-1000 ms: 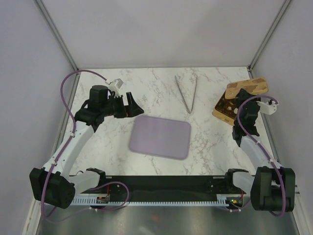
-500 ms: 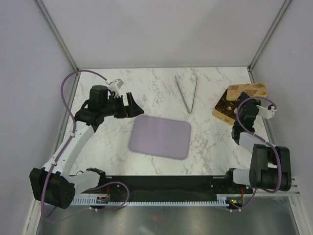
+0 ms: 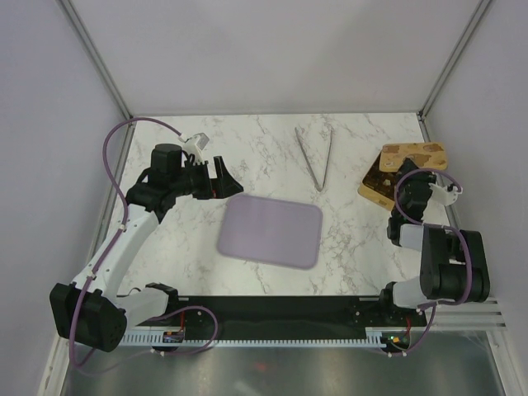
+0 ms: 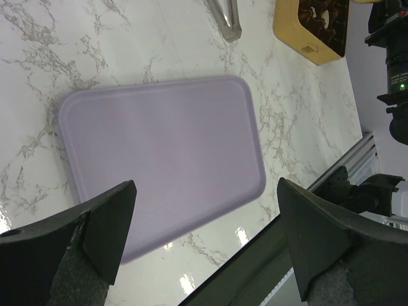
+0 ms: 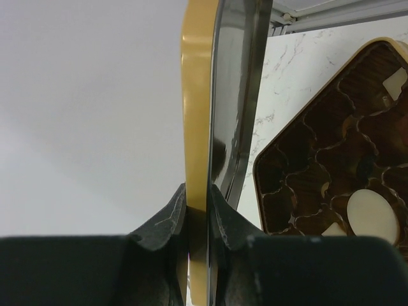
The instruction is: Pack the chocolate
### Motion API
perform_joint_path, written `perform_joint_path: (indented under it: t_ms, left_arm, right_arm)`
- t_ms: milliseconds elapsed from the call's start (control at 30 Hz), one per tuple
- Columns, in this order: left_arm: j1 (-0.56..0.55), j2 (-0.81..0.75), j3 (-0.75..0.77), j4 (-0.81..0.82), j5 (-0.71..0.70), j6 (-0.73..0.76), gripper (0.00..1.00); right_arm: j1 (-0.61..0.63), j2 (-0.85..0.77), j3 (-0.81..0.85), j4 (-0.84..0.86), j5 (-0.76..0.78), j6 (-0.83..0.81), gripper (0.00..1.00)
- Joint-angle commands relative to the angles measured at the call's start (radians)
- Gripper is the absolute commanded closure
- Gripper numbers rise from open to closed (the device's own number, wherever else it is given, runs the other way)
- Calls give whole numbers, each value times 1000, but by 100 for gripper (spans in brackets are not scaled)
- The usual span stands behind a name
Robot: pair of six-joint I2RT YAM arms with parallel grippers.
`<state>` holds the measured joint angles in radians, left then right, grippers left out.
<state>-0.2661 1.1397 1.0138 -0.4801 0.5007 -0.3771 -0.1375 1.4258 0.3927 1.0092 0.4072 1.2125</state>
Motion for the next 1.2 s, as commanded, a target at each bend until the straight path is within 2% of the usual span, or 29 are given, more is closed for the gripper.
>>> perform_joint_path:
  t_ms: [0, 367, 567, 733, 967, 1167]
  left_arm:
    - [-4, -28, 2, 32, 9, 37, 0]
    - [-2, -23, 8, 29, -4, 43, 0]
    - [-2, -18, 11, 28, -2, 41, 0]
    - [-1, -11, 20, 28, 2, 41, 0]
    - [-2, -17, 19, 28, -1, 41, 0]
    - [1, -18, 20, 28, 1, 41, 0]
  right_arm:
    - [-2, 45, -2, 183, -13, 36, 95]
    - [-16, 183, -21, 292, -19, 104, 95]
    - [-14, 194, -60, 324, -7, 136, 93]
    - [-13, 145, -72, 229, -22, 137, 76]
    - [-14, 98, -112, 163, -22, 147, 67]
    - [-14, 32, -130, 34, -39, 145, 64]
